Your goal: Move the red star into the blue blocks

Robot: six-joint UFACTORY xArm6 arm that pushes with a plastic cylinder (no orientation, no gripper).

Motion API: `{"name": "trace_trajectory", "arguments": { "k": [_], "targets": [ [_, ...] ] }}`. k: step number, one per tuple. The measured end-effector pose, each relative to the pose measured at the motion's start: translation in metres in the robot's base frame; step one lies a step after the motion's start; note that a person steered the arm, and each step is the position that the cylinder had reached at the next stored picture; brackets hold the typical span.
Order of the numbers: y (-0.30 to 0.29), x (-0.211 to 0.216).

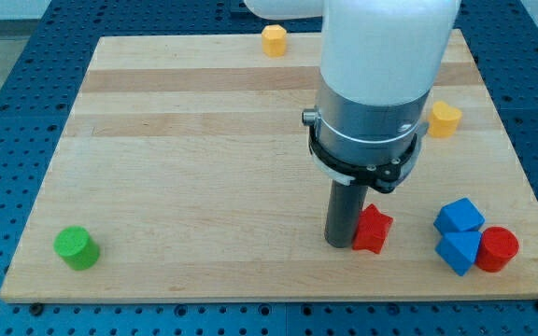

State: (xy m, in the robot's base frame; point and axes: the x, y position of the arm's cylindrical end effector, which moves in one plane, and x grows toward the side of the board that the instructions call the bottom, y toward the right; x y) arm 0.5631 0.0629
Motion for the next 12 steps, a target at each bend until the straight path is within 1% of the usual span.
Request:
{"name": "trace_trajectory", "arguments": {
  "k": [3, 4, 6, 8, 9, 10, 12],
  "targets": [
    [0.026, 0.000],
    [0.027, 0.000],
    [0.027, -0.015],
    [0.035, -0.017],
    [0.051, -0.013],
    [0.063, -0.001],
    [0.063, 0.002]
  ]
}}
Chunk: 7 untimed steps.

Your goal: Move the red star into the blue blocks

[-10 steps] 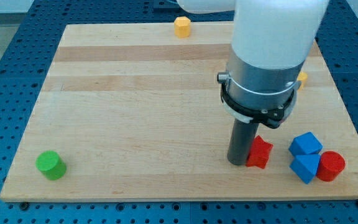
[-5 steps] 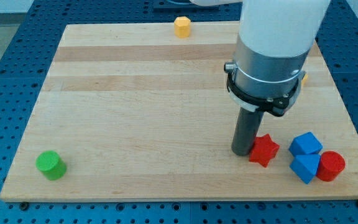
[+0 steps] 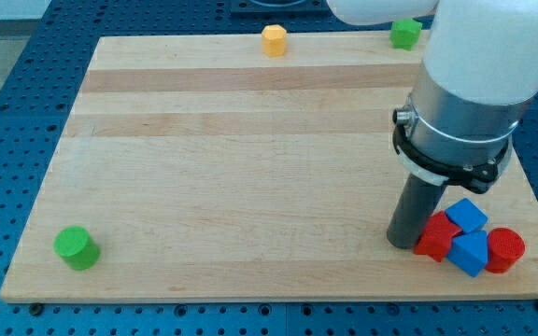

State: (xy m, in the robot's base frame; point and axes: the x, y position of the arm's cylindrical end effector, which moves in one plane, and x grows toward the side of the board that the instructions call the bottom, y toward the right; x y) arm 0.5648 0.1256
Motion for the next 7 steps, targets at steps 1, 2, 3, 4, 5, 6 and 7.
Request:
{"name": "trace_trajectory", "arguments": {
  "k": [1, 2, 3, 4, 5, 6, 7],
  "targets": [
    [-0.035, -0.017],
    [-0.060, -0.062],
    [-0.078, -0.098],
    [-0.080, -0.099],
    [-0.080, -0.099],
    [-0.084, -0.099],
    [-0.088, -0.099]
  ]
}}
